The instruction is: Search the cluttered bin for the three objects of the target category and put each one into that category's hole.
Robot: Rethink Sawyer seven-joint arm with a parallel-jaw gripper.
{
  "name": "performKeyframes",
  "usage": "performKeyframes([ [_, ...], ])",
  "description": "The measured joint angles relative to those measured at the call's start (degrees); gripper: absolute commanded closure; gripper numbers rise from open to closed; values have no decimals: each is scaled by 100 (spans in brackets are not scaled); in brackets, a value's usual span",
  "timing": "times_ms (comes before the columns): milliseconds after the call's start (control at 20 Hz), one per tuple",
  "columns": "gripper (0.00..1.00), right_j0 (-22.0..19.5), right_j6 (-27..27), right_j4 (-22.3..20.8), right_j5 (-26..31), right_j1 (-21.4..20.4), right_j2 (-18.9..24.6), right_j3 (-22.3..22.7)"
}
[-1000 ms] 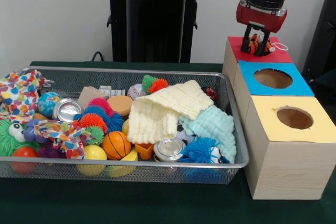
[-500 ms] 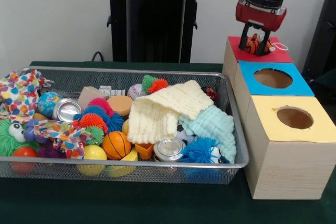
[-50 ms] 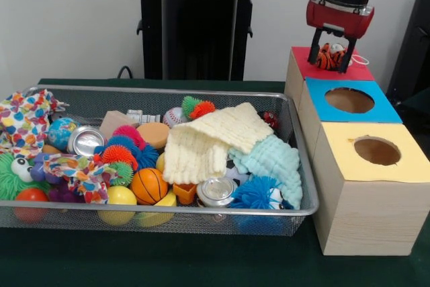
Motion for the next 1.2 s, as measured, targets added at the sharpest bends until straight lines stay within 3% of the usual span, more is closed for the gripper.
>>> performKeyframes([
  [850, 0, 11, 0, 11, 280, -214, -19, 0],
  [1200, 0, 52, 0, 128, -29, -200, 5, 154],
])
